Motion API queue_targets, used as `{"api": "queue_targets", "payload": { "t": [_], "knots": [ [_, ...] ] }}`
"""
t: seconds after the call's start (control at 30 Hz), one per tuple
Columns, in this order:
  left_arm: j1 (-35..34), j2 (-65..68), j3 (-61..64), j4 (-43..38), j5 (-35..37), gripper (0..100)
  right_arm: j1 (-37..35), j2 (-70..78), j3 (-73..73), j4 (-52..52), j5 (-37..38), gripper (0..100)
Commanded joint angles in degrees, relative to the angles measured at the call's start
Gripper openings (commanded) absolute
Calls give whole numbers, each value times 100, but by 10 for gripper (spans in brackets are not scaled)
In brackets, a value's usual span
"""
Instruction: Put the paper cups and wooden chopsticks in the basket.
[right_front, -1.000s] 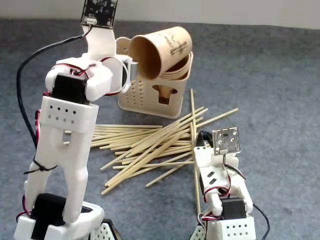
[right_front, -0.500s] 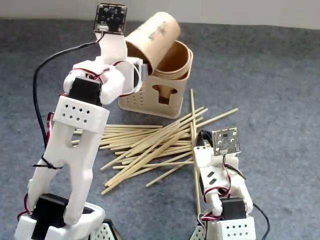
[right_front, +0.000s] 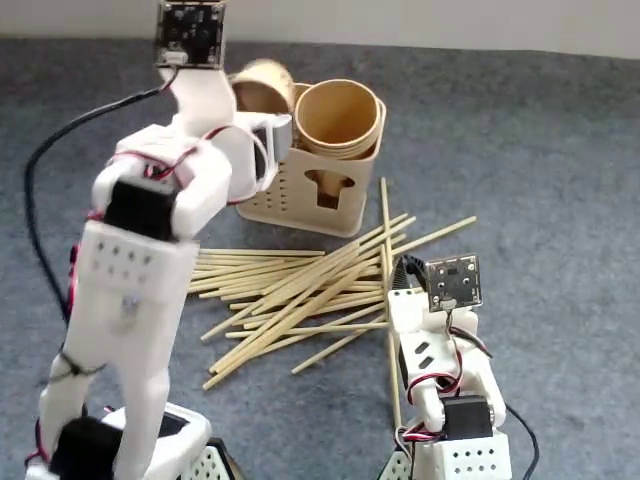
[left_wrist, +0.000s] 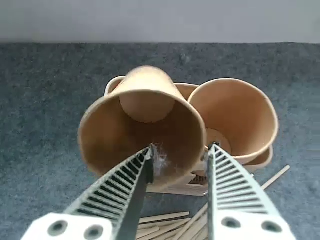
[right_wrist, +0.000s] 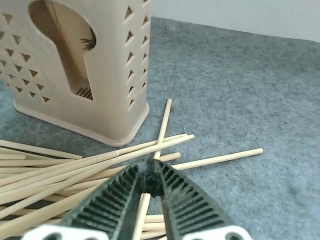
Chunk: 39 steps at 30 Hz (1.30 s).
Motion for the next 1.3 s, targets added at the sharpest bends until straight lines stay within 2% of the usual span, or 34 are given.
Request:
{"api": "queue_targets", "payload": {
  "t": [0.0, 0.23, 0.3, 0.47, 0.57, 1.03, 1.17, 1.27],
  "knots": [
    [189, -637, -312, 176, 35, 183, 40, -75, -13, -154, 62, 6],
    [-101, -699, 171, 132, -835, 182, 40, -75, -13, -154, 62, 6],
    [-365, -699, 242, 132, -985, 182, 40, -75, -13, -154, 62, 6],
    [-1147, -637, 268, 123, -1011, 182, 40, -75, -13, -154, 62, 6],
    [-1270, -629, 409, 79, -1020, 183, 40, -75, -13, -154, 62, 6],
    [-1165, -637, 2413, -2514, -1002, 177, 40, -75, -4, -154, 62, 6],
    [-1112, -708, 2466, -2549, -1002, 82, 40, -75, -4, -154, 62, 6],
    [-1121, -866, 2220, -2268, -1002, 3, 40, -75, -4, -154, 62, 6]
  ]
}}
